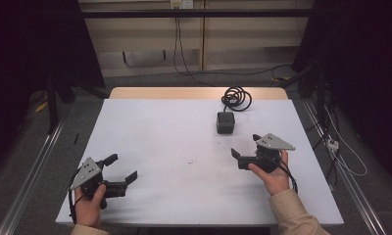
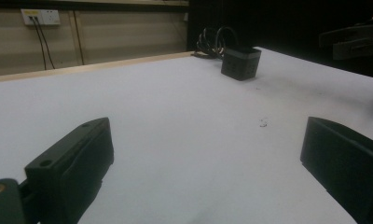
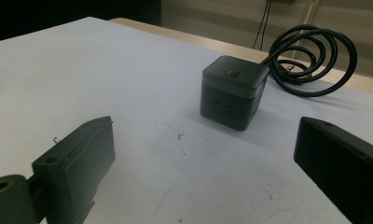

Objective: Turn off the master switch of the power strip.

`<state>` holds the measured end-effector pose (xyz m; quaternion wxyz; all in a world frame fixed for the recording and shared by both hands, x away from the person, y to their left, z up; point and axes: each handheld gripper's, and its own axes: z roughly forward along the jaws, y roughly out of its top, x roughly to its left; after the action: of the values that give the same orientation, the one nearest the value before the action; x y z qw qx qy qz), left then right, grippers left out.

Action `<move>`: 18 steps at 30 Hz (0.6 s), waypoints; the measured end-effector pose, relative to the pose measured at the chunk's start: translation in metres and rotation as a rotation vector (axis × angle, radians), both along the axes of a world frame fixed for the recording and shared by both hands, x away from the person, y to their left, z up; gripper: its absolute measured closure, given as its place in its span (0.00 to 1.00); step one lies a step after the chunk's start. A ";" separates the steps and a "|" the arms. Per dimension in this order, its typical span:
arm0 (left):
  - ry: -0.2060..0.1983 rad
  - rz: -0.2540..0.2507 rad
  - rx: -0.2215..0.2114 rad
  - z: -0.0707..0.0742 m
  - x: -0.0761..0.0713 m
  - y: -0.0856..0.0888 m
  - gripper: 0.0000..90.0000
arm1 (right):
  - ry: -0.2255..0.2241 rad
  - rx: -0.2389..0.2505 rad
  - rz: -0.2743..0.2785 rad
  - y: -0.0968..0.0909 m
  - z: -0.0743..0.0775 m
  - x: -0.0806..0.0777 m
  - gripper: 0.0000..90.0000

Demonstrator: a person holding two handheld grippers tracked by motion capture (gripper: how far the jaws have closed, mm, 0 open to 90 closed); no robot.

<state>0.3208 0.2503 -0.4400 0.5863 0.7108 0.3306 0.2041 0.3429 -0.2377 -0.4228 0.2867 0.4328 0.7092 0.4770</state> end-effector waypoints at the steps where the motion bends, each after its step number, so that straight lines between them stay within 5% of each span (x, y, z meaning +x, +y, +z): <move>1: -0.001 0.000 0.001 0.000 0.001 0.000 0.03 | 0.002 0.006 -0.001 0.000 0.000 0.001 0.06; 18: -0.022 -0.008 -0.002 0.000 -0.001 0.001 0.03 | -0.008 0.003 -0.007 0.004 0.010 0.014 0.07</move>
<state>0.3199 0.2517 -0.4395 0.5916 0.7092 0.3215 0.2089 0.3571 -0.2340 -0.4128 0.2908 0.4337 0.7058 0.4788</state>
